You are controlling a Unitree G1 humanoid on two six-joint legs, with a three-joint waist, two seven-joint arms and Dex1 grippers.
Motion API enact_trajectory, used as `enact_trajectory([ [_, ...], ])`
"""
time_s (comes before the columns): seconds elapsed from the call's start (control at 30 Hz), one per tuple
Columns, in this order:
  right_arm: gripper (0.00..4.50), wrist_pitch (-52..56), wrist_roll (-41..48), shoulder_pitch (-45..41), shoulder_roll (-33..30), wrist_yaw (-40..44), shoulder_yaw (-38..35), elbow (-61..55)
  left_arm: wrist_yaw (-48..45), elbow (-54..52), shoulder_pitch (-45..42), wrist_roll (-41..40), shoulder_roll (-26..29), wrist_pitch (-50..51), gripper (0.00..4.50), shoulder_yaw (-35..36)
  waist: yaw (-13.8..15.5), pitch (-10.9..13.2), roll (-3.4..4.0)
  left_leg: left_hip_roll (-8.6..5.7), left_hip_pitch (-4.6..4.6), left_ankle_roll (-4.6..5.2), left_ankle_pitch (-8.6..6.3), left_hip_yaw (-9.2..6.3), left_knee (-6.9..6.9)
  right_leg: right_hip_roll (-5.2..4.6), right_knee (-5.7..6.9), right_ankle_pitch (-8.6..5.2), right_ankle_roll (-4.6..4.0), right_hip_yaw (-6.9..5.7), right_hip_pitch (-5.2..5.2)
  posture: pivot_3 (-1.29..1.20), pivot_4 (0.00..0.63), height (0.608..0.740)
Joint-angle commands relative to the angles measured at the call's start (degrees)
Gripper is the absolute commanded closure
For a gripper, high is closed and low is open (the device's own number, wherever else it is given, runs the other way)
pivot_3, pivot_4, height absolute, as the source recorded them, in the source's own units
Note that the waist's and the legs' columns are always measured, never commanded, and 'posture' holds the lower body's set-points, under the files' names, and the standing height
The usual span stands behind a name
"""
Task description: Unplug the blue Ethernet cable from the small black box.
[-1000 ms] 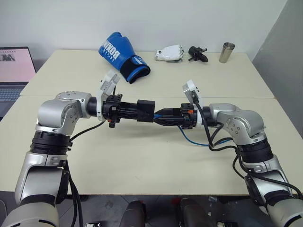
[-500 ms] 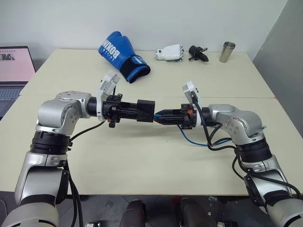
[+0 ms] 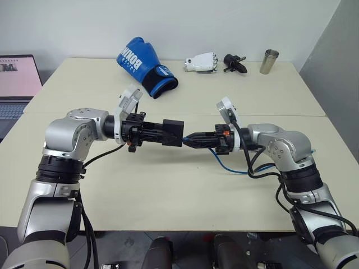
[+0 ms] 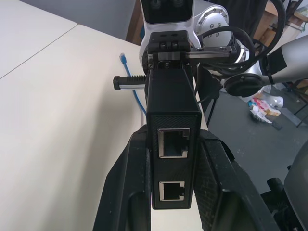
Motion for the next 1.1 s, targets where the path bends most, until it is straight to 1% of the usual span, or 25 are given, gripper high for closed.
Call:
enact_trajectory([
  [0.03, 4.43, 0.61, 0.29, 0.54, -3.04, 1.7, -1.18, -1.17, -1.11, -1.96, 0.15, -0.15, 2.98, -0.41, 3.71, 1.67, 0.0, 0.0, 0.0, 0.0, 0.0, 0.0, 0.0, 0.0, 0.0, 0.0, 0.0, 0.0, 0.0, 0.0, 0.0, 0.0, 0.15, 0.74],
  [0.17, 4.45, -0.03, -0.86, 3.06, -7.26, 2.87, -1.71, -0.14, -0.69, -0.18, 0.28, 0.49, 5.29, -1.5, 3.71, 3.04, 0.02, 0.0, 0.0, 0.0, -0.01, 0.0, 0.0, 0.0, 0.0, 0.0, -0.02, 0.0, 0.0, 0.0, 0.0, 0.0, 0.15, 0.74],
  [0.27, 4.45, -2.7, -2.59, 3.8, -7.8, 0.61, -3.08, 2.39, 0.2, 0.79, 0.48, 0.85, 6.0, -2.33, 3.71, 3.74, 0.01, 0.0, 0.0, -0.01, -0.01, 0.0, 0.0, 0.0, 0.0, 0.0, -0.01, 0.0, 0.0, 0.0, 0.0, 0.0, 0.15, 0.74],
  [0.33, 4.45, -8.15, -6.64, 3.24, -6.12, -4.31, -3.89, 6.45, 1.42, 1.1, 0.85, 0.87, 5.72, -2.31, 3.71, 4.39, 0.02, 0.0, 0.0, -0.01, -0.01, 0.0, 0.0, 0.0, 0.01, 0.0, 0.0, 0.0, 0.0, 0.0, -0.01, 0.0, 0.15, 0.74],
  [0.43, 4.45, -18.87, -14.34, 0.94, -2.21, -15.16, -5.39, 15.26, 3.14, 0.63, 2.37, 1.29, 5.12, -2.65, 3.71, 4.62, -0.27, -0.01, -0.01, 0.01, 0.0, 0.0, 0.0, 0.01, 0.01, 0.02, 0.03, 0.0, 0.01, 0.02, -0.02, 0.0, 0.15, 0.74],
  [0.5, 4.45, -24.36, -18.5, -0.34, -0.85, -19.23, -5.15, 19.95, 4.88, 0.78, 2.94, 1.8, 4.3, -3.46, 3.71, 4.8, -0.35, 0.0, 0.0, 0.01, -0.01, 0.0, 0.0, 0.04, 0.0, 0.02, 0.08, 0.0, 0.01, 0.04, -0.07, 0.0, 0.15, 0.74],
  [0.57, 4.45, -27.63, -21.59, -1.17, 0.09, -22.03, -4.65, 23.21, 6.74, 1.1, 3.11, 2.16, 3.35, -4.22, 3.71, 5.14, -0.3, 0.0, 0.0, 0.01, -0.07, -0.01, 0.01, 0.05, 0.0, 0.01, 0.09, 0.0, 0.0, 0.05, -0.14, 0.0, 0.15, 0.74],
  [0.63, 3.75, -29.71, -23.52, -1.54, 0.84, -24.28, -4.68, 25.14, 8.76, 1.14, 3.38, 2.73, 2.29, -5.28, 3.71, 5.53, -0.24, 0.0, 0.0, 0.01, -0.19, -0.01, 0.01, 0.02, 0.04, 0.01, 0.07, 0.01, 0.0, 0.02, -0.2, 0.0, 0.15, 0.74],
  [0.67, 3.66, -30.31, -23.94, -1.64, 1.1, -24.52, -4.8, 25.64, 9.38, 1.12, 3.49, 2.9, 1.95, -5.64, 3.71, 5.64, -0.18, 0.0, 0.0, 0.0, -0.25, -0.01, 0.01, 0.02, 0.04, -0.01, 0.05, 0.01, 0.0, 0.02, -0.22, 0.0, 0.15, 0.74],
  [0.7, 3.34, -30.13, -23.72, -1.52, 1.26, -23.91, -4.96, 25.01, 10.37, 1.01, 3.79, 3.51, 1.51, -6.64, 3.71, 5.65, -0.13, 0.0, 0.0, 0.0, -0.27, -0.01, 0.01, 0.03, 0.05, -0.02, 0.05, 0.01, 0.0, 0.02, -0.23, 0.0, 0.15, 0.74],
  [0.77, 2.95, -28.89, -22.75, -1.06, 1.43, -22.79, -5.44, 22.51, 11.77, 0.59, 4.58, 4.37, 0.85, -8.23, 3.71, 5.66, -0.07, 0.0, 0.0, -0.02, -0.3, -0.02, 0.01, 0.03, 0.05, -0.04, 0.02, 0.01, -0.01, 0.02, -0.24, 0.0, 0.15, 0.74],
  [0.83, 2.34, -27.62, -21.88, -0.41, 1.18, -21.83, -5.61, 19.13, 13.34, 0.28, 5.42, 4.75, 0.03, -9.3, 3.71, 5.96, -0.05, 0.0, 0.0, -0.01, -0.31, -0.02, 0.01, 0.04, 0.05, -0.05, 0.01, 0.01, -0.01, 0.02, -0.24, 0.0, 0.15, 0.74],
  [0.87, 2.22, -26.99, -21.43, -0.11, 1.04, -21.37, -5.68, 17.65, 14.2, 0.25, 5.74, 5.01, -0.38, -9.91, 3.71, 6.14, -0.03, 0.0, 0.0, -0.01, -0.3, -0.02, 0.01, 0.04, 0.05, -0.05, 0.01, 0.01, -0.01, 0.02, -0.24, 0.0, 0.15, 0.74],
  [0.9, 1.94, -26.45, -21.2, 0.19, 0.84, -21.04, -5.66, 16.23, 15.36, 0.17, 6.11, 5.16, -0.96, -10.43, 3.71, 6.54, -0.01, 0.0, 0.0, -0.01, -0.3, -0.02, 0.01, 0.04, 0.04, -0.05, 0.01, 0.01, -0.01, 0.02, -0.24, 0.0, 0.15, 0.74],
  [0.93, 1.77, -25.96, -21.03, 0.55, 0.63, -20.62, -5.63, 14.75, 17.11, 0.23, 6.45, 5.65, -1.71, -11.4, 3.71, 7.04, 0.0, 0.0, 0.0, 0.0, -0.3, -0.02, 0.01, 0.02, 0.04, -0.05, 0.02, 0.01, -0.01, 0.0, -0.24, 0.0, 0.15, 0.74],
  [1.0, 1.33, -25.77, -20.22, 1.73, -0.41, -17.24, -4.52, 10.0, 21.84, 1.51, 7.43, 8.14, -3.57, -15.71, 3.71, 7.92, 0.07, 0.0, 0.0, 0.0, -0.3, -0.02, 0.01, 0.0, 0.05, -0.05, 0.04, 0.01, -0.01, 0.0, -0.24, 0.0, 0.15, 0.74],
  [1.07, 0.89, -24.89, -18.86, 2.92, -1.28, -13.76, -3.26, 4.87, 28.85, 4.08, 7.93, 11.09, -6.16, -20.98, 3.71, 9.56, 0.13, -0.01, 0.02, 0.0, -0.3, -0.01, 0.01, -0.01, 0.09, -0.05, 0.05, 0.01, -0.01, -0.02, -0.23, 0.0, 0.15, 0.74],
  [1.1, 0.74, -24.32, -18.5, 3.35, -1.68, -12.52, -2.43, 2.52, 32.16, 5.43, 8.5, 12.56, -7.3, -23.61, 3.71, 10.39, 0.13, -0.01, 0.01, -0.01, -0.29, -0.01, 0.01, -0.01, 0.09, -0.06, 0.07, 0.01, 0.0, 0.0, -0.23, 0.0, 0.15, 0.74],
])
